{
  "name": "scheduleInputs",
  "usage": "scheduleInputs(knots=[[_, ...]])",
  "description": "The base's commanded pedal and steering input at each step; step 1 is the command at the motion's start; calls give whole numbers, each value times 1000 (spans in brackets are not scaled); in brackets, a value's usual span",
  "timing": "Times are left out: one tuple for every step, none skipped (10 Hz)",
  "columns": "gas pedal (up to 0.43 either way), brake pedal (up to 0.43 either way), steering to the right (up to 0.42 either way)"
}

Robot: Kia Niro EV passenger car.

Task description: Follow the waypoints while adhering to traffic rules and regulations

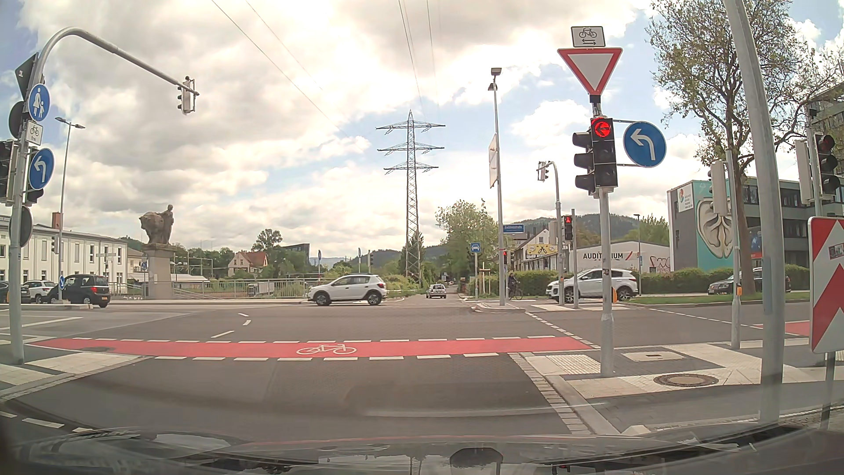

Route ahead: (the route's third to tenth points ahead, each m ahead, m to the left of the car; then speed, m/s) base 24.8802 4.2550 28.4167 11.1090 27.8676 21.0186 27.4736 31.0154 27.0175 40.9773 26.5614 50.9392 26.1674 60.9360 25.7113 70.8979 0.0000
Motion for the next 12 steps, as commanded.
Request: scheduleInputs(knots=[[0, 262, -4], [0, 262, -4], [0, 262, -4], [0, 262, -4], [0, 262, -4], [0, 262, -4], [0, 262, -4], [0, 262, -4], [0, 262, -4], [0, 262, -4], [0, 262, -4], [0, 262, -4]])
